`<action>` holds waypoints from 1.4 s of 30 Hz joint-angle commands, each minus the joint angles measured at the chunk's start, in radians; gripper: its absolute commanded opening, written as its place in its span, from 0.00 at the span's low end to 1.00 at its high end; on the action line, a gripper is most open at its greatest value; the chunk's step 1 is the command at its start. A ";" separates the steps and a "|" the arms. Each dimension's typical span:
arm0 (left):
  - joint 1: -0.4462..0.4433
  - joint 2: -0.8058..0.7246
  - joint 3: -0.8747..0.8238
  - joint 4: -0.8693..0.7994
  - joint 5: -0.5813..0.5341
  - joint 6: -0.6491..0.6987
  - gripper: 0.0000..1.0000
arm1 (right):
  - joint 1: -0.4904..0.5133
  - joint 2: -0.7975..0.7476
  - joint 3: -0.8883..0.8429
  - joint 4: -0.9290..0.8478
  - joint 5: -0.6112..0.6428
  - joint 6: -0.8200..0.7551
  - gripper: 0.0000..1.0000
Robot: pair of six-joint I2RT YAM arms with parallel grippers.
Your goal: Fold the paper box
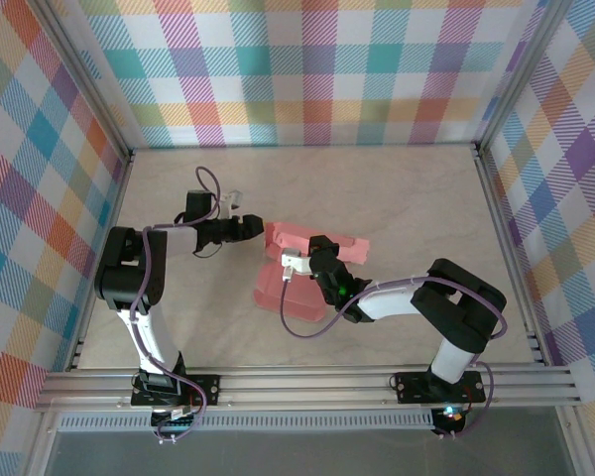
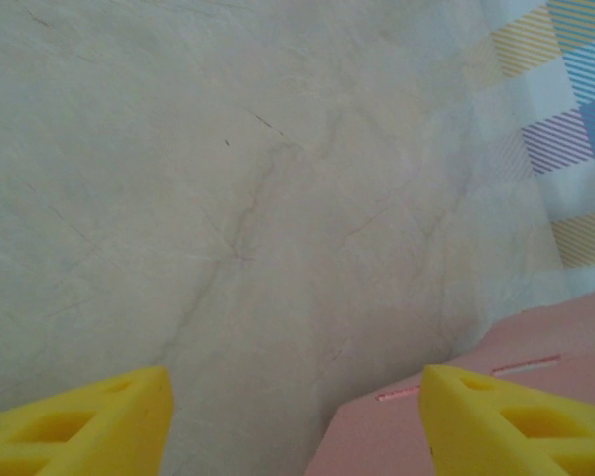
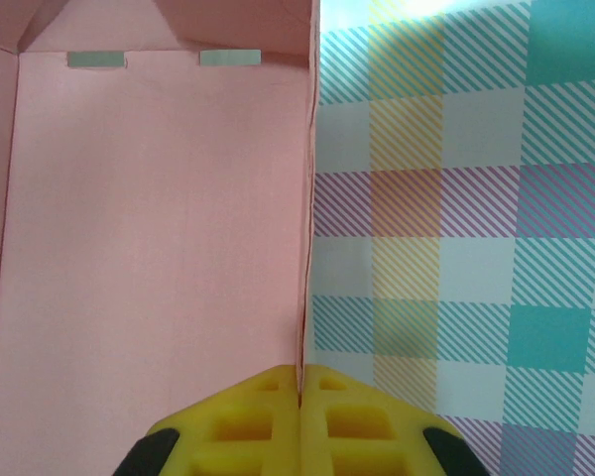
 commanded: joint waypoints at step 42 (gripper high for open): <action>-0.332 -0.185 -0.549 0.853 -0.546 0.088 0.43 | 0.019 0.064 -0.007 0.130 -0.009 -0.026 0.00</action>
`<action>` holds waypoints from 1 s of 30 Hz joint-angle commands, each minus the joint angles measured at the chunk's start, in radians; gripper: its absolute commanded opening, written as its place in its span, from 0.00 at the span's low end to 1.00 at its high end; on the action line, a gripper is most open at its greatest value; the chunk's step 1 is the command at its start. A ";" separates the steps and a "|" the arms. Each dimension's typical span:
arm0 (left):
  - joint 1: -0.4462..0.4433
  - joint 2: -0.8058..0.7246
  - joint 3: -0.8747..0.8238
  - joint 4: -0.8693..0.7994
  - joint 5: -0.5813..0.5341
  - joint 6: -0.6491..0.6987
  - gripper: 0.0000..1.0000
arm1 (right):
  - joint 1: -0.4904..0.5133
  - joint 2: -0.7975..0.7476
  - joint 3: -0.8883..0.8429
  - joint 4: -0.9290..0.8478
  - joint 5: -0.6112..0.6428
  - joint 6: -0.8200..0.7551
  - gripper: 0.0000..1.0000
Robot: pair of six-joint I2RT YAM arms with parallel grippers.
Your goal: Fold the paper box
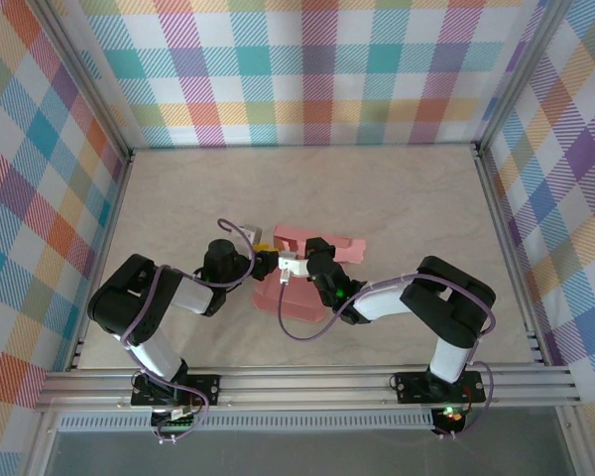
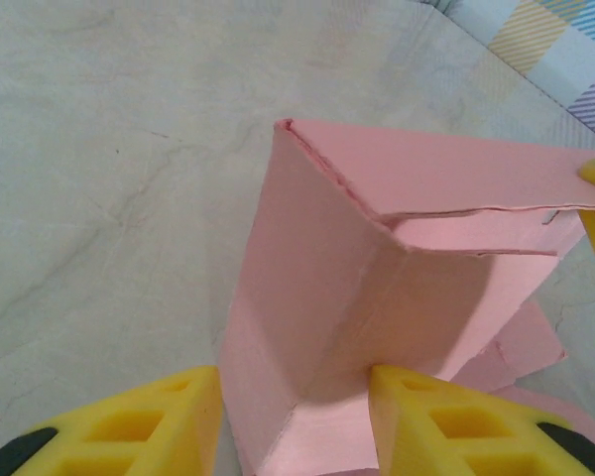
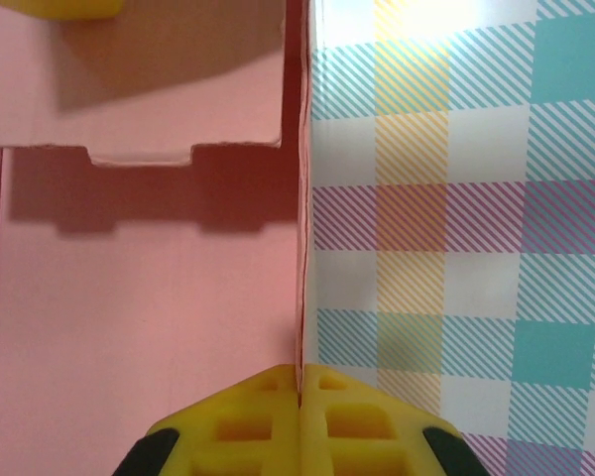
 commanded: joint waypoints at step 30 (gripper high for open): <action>-0.096 0.129 0.042 0.210 -0.150 0.028 0.29 | 0.051 0.000 -0.020 -0.011 0.003 0.082 0.00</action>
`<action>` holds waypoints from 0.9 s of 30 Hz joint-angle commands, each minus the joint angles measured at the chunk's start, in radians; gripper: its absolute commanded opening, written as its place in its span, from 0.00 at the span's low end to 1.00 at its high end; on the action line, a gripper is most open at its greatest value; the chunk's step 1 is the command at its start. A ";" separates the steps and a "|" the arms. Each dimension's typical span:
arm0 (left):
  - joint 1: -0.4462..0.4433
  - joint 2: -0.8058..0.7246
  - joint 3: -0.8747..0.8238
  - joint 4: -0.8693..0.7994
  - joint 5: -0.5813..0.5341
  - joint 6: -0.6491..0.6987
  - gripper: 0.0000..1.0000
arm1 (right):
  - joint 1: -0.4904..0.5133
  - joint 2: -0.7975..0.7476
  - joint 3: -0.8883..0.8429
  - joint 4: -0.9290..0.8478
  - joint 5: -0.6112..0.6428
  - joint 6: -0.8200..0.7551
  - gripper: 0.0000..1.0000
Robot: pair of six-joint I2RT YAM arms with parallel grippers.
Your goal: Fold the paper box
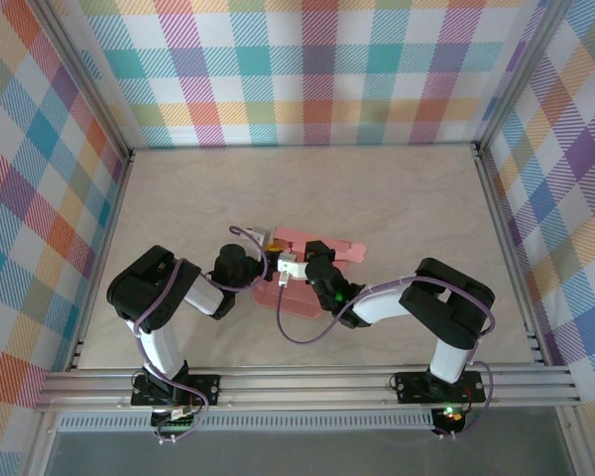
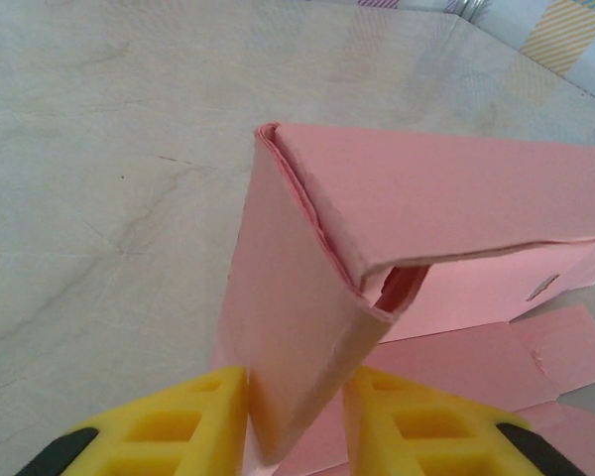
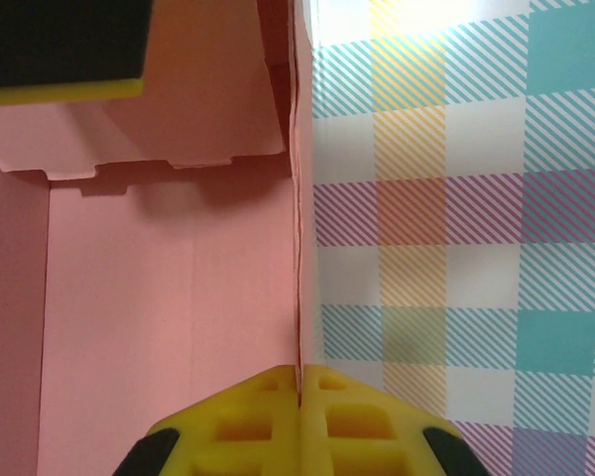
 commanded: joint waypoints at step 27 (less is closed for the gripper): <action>-0.078 0.075 0.092 0.139 -0.063 -0.082 0.24 | 0.038 0.079 -0.006 0.099 0.000 -0.017 0.00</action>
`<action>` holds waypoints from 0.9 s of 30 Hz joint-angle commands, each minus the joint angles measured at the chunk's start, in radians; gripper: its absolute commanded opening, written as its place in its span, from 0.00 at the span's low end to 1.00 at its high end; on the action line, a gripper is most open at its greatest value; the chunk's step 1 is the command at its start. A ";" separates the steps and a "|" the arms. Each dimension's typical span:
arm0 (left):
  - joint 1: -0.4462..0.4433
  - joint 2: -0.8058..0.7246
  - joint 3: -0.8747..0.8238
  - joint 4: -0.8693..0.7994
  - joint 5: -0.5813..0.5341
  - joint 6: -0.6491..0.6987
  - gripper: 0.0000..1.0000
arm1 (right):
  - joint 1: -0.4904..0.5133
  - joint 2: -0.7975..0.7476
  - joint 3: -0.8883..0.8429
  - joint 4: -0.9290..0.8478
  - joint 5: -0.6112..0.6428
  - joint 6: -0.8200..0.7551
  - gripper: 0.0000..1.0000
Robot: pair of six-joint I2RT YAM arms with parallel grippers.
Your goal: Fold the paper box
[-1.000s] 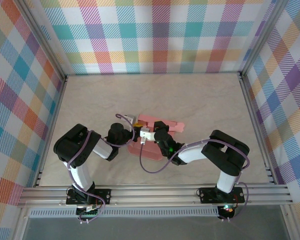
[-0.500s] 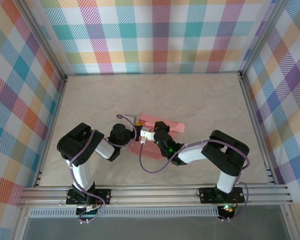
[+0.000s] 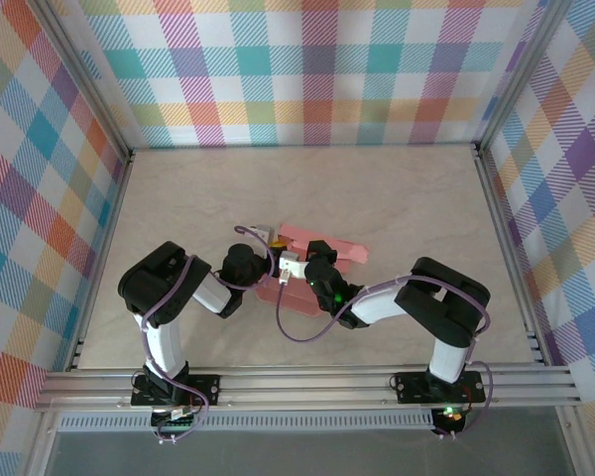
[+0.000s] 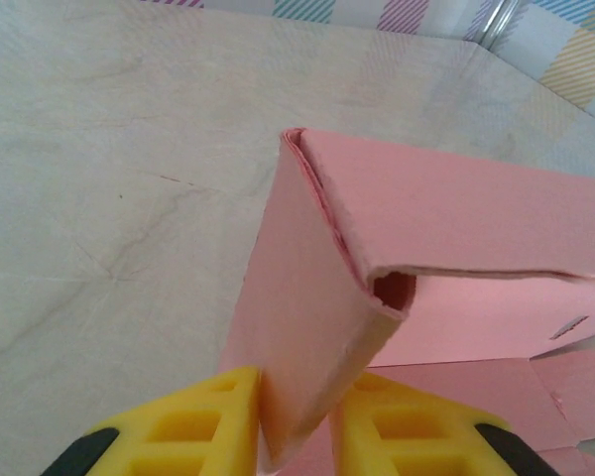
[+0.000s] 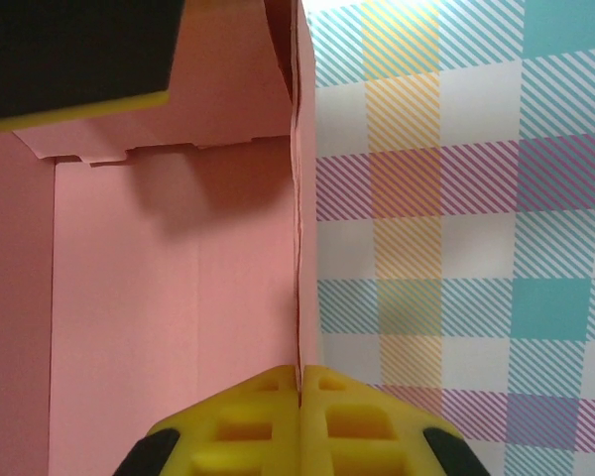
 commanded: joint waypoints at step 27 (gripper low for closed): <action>-0.041 0.033 0.119 0.047 -0.012 -0.111 0.25 | 0.047 0.032 0.004 0.009 -0.076 0.046 0.00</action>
